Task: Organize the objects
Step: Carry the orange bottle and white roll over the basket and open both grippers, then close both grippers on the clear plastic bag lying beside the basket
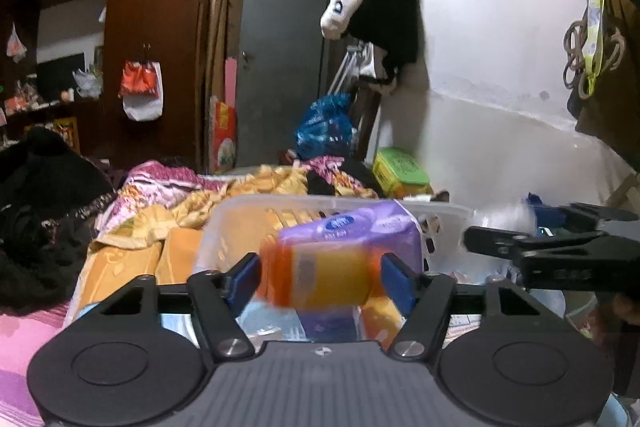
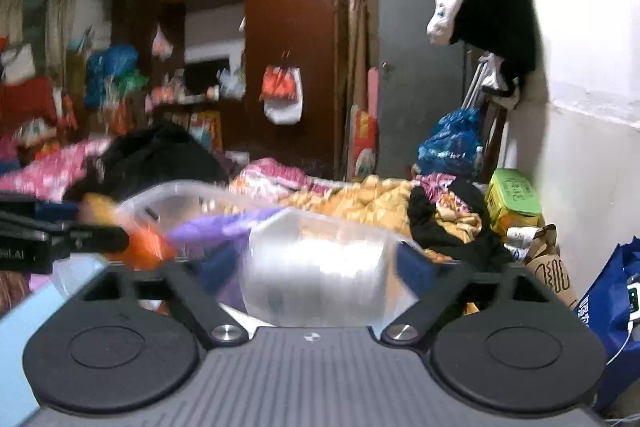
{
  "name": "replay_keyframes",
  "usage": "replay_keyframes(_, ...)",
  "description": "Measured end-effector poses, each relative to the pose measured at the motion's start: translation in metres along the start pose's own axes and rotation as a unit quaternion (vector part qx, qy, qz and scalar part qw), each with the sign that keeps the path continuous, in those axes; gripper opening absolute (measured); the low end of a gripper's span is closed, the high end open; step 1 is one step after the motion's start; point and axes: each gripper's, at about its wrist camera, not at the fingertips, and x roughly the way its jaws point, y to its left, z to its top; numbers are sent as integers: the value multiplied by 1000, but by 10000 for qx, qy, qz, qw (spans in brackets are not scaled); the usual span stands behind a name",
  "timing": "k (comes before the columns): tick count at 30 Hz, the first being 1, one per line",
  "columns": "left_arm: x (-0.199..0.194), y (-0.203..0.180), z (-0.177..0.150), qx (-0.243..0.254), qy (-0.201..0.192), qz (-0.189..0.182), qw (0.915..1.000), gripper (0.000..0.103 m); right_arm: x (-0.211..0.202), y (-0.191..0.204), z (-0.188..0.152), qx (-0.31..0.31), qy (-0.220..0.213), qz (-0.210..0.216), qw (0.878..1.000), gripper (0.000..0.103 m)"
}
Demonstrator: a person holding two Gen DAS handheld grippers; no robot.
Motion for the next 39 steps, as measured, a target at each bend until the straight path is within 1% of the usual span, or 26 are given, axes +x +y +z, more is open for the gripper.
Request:
replay_keyframes(1,-5,2,-1,-64,-96,-55,9999,80,-6,-1,0,28,-45,66,10000,103)
replay_keyframes(2,-11,4,-2,-104,-199,-139,9997,81,-12,-1,-1,48,-58,85,9999,103)
replay_keyframes(4,-27,5,-7,-87,-351,-258,9990,82,-32,-3,-7,151,-227,15,9996,103)
replay_keyframes(6,-47,4,-18,-10,-487,-314,9983,82,-55,-4,-23,234,-364,113,9990,103)
replay_keyframes(7,-57,4,-27,24,-558,-357,9978,86,-65,-5,-35,291,-374,221,9986,103)
replay_keyframes(8,-68,7,-38,40,-608,-405,9973,88,-73,-7,-52,343,-293,372,9983,103)
replay_keyframes(10,-81,14,-63,39,-581,-438,9973,90,-80,-6,-89,276,70,598,9978,103)
replay_keyframes(12,-82,23,-87,28,-393,-423,9983,89,-87,-5,-120,277,234,716,9968,103)
replay_keyframes(15,-68,36,-107,82,-25,-529,9986,89,-86,-5,-141,332,609,889,9936,103)
replay_keyframes(18,-47,47,-112,70,378,-612,9974,89,-84,-1,-144,226,695,923,9931,103)
replay_keyframes(21,-38,58,-114,-55,500,-788,9956,87,-81,9,-144,-39,762,923,9928,96)
replay_keyframes(23,-34,64,-117,-127,629,-942,9935,87,-75,13,-147,-98,879,1031,9907,89)
replay_keyframes(25,-27,66,-119,-129,809,-1110,9904,87,-75,19,-153,-187,976,1111,9888,85)
replay_keyframes(29,-16,67,-126,-99,1138,-1322,9846,87,-70,20,-156,-257,1108,1140,9870,82)
replay_keyframes(34,-13,65,-127,51,1198,-1379,9832,87,-67,16,-153,-290,1239,1098,9858,82)
replay_keyframes(37,-12,61,-127,213,1216,-1346,9832,87,-63,19,-151,-417,1294,1030,9853,82)
replay_keyframes(39,-11,56,-127,394,1243,-1298,9829,87,-63,21,-151,-503,1298,984,9854,79)
